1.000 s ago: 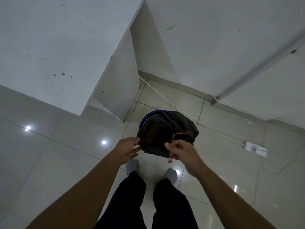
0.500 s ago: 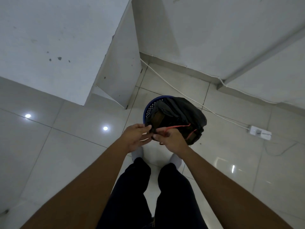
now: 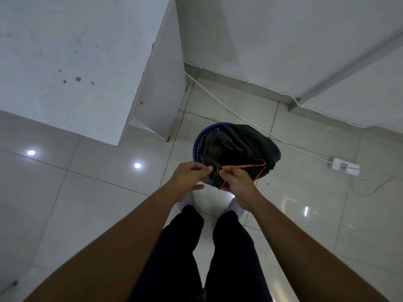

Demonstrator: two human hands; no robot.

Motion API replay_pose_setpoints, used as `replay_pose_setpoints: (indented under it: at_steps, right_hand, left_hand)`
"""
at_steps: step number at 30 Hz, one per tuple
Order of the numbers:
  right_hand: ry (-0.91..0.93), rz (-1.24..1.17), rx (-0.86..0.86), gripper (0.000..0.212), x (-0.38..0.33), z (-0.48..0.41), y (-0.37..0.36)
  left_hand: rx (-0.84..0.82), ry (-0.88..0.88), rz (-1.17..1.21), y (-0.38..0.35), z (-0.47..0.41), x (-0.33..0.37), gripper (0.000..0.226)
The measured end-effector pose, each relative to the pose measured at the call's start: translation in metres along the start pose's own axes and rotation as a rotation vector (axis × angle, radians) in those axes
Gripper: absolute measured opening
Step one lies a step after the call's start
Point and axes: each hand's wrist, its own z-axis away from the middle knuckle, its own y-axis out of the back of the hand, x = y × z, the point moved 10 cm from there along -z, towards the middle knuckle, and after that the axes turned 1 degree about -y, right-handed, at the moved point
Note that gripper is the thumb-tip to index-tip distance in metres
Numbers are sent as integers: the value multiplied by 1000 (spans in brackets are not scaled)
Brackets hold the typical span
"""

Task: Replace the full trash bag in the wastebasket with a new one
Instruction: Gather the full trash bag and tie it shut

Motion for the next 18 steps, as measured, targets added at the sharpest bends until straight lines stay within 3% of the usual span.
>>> replay_pose_setpoints:
  at_steps: [5, 12, 18]
  right_hand:
    - [61, 26, 34, 12, -5, 8, -7]
    - [59, 74, 5, 15, -4, 15, -17]
    - [57, 32, 217, 12, -11, 25, -1]
  left_hand:
    - [21, -111, -131, -6, 3, 10, 28]
    - [36, -105, -136, 5, 6, 7, 21]
    - [70, -109, -43, 20, 31, 18, 24]
